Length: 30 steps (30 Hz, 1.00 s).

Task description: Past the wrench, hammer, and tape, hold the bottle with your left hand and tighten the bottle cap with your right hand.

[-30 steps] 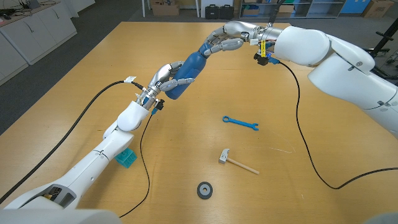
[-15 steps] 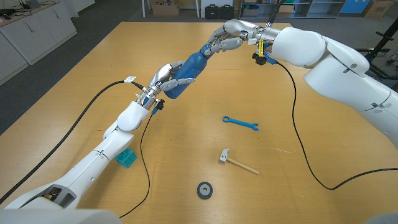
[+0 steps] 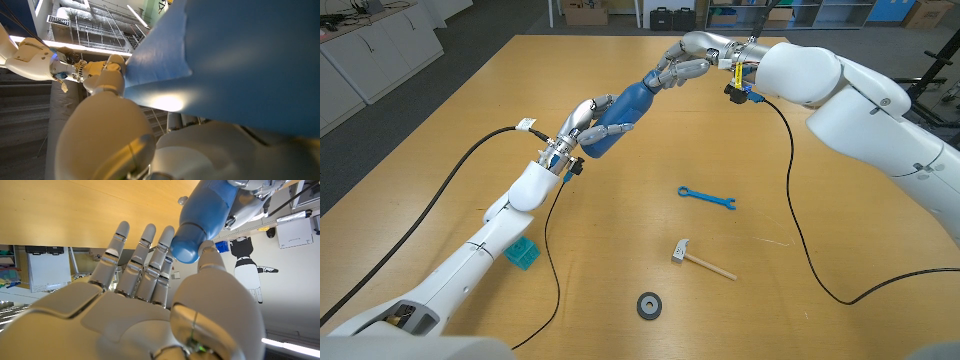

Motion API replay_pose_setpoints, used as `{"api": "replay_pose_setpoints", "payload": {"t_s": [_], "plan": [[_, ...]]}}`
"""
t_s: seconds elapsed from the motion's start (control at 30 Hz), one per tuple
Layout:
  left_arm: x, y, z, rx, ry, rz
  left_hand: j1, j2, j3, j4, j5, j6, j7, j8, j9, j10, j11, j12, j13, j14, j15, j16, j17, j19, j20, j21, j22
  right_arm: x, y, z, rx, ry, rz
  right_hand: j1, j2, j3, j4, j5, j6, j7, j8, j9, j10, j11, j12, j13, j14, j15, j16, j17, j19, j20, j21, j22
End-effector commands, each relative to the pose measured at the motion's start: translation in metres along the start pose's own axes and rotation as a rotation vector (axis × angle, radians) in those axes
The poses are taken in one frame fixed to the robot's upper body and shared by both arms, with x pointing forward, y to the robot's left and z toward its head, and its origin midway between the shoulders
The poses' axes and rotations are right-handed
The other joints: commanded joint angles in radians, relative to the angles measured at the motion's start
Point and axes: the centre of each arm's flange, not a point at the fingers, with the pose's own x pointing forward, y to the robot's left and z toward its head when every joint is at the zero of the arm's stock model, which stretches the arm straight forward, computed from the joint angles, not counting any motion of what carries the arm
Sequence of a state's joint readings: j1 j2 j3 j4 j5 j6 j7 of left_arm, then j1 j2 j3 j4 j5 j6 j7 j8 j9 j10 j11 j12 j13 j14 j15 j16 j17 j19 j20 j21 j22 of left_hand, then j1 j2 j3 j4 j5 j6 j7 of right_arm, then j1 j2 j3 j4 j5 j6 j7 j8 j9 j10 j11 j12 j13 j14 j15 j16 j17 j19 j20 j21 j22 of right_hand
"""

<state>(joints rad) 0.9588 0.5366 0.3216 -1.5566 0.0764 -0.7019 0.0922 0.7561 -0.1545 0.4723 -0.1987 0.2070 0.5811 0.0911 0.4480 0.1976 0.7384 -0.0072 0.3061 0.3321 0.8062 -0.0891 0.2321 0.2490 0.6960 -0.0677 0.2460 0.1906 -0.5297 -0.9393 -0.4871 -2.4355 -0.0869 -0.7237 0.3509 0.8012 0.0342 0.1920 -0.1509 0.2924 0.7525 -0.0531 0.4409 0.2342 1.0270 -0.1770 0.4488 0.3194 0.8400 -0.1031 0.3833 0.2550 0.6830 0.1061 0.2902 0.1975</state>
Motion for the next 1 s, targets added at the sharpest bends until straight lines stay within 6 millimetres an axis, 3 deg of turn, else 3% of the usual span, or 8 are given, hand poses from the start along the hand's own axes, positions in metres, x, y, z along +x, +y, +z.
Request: {"api": "replay_pose_setpoints", "payload": {"t_s": [0.03, 0.1, 0.23, 0.6, 1.0], "plan": [[-0.001, 0.001, 0.006, 0.079, -0.003, 0.014, 0.188, 0.199, 0.033, 0.025, 0.007, 0.244, -0.205, 0.011, 0.006, 0.15, -0.149, 0.003, 0.005, 0.01, -0.149, 0.004, 0.002, 0.004, -0.133, -0.001, 0.001, 0.001, -0.001, -0.006, 0.094, 0.024, 0.042, 0.074, 0.062, 0.011, 0.01, 0.002, 0.152, -0.094, 0.028, 0.001, 0.073, -0.044, 0.008, 0.005, 0.023, -0.062, 0.009, -0.001, 0.012, -0.001, 0.01, 0.004], [-0.002, 0.0, 0.007, 0.097, -0.005, 0.017, 0.188, 0.199, 0.032, 0.025, 0.007, 0.244, -0.205, 0.011, 0.006, 0.15, -0.149, 0.003, 0.005, 0.01, -0.149, 0.003, 0.002, 0.004, -0.133, -0.001, 0.001, 0.002, -0.001, -0.007, 0.107, 0.033, 0.05, 0.074, 0.066, 0.01, 0.013, 0.002, 0.163, -0.075, 0.033, 0.0, 0.086, -0.043, 0.014, 0.013, 0.047, -0.065, 0.019, 0.001, 0.017, -0.002, 0.012, 0.004], [-0.005, 0.0, 0.011, 0.135, -0.015, 0.034, 0.189, 0.2, 0.033, 0.025, 0.007, 0.243, -0.206, 0.01, 0.006, 0.152, -0.152, 0.003, 0.006, 0.01, -0.149, 0.003, 0.002, 0.003, -0.134, -0.002, 0.0, 0.002, -0.001, -0.008, 0.143, 0.049, 0.064, 0.079, 0.069, 0.006, 0.014, 0.0, 0.177, -0.068, 0.039, -0.001, 0.108, -0.043, 0.025, 0.026, 0.075, -0.073, 0.036, 0.011, 0.034, -0.011, 0.019, 0.004], [-0.012, 0.0, 0.025, 0.206, -0.067, 0.09, 0.192, 0.201, 0.033, 0.025, 0.007, 0.247, -0.209, 0.012, 0.006, 0.153, -0.153, 0.002, 0.008, 0.01, -0.149, 0.002, 0.002, 0.001, -0.134, -0.003, 0.0, 0.005, 0.002, -0.007, 0.173, 0.1, 0.09, 0.098, 0.076, -0.002, 0.013, -0.004, 0.214, -0.062, 0.058, -0.001, 0.155, -0.041, 0.054, 0.065, 0.153, -0.09, 0.084, 0.039, 0.062, -0.028, 0.031, 0.005], [-0.02, -0.005, 0.038, 0.37, -0.117, 0.178, 0.195, 0.204, 0.032, 0.026, 0.007, 0.253, -0.21, 0.014, 0.007, 0.162, -0.154, 0.003, 0.011, 0.016, -0.15, 0.003, 0.003, 0.0, -0.133, -0.005, -0.001, 0.006, 0.001, -0.009, 0.269, 0.169, 0.133, 0.131, 0.089, 0.003, 0.004, -0.018, 0.272, -0.05, 0.097, 0.014, 0.221, -0.04, 0.095, 0.114, 0.206, -0.103, 0.121, 0.07, 0.086, -0.042, 0.044, 0.006]]}}
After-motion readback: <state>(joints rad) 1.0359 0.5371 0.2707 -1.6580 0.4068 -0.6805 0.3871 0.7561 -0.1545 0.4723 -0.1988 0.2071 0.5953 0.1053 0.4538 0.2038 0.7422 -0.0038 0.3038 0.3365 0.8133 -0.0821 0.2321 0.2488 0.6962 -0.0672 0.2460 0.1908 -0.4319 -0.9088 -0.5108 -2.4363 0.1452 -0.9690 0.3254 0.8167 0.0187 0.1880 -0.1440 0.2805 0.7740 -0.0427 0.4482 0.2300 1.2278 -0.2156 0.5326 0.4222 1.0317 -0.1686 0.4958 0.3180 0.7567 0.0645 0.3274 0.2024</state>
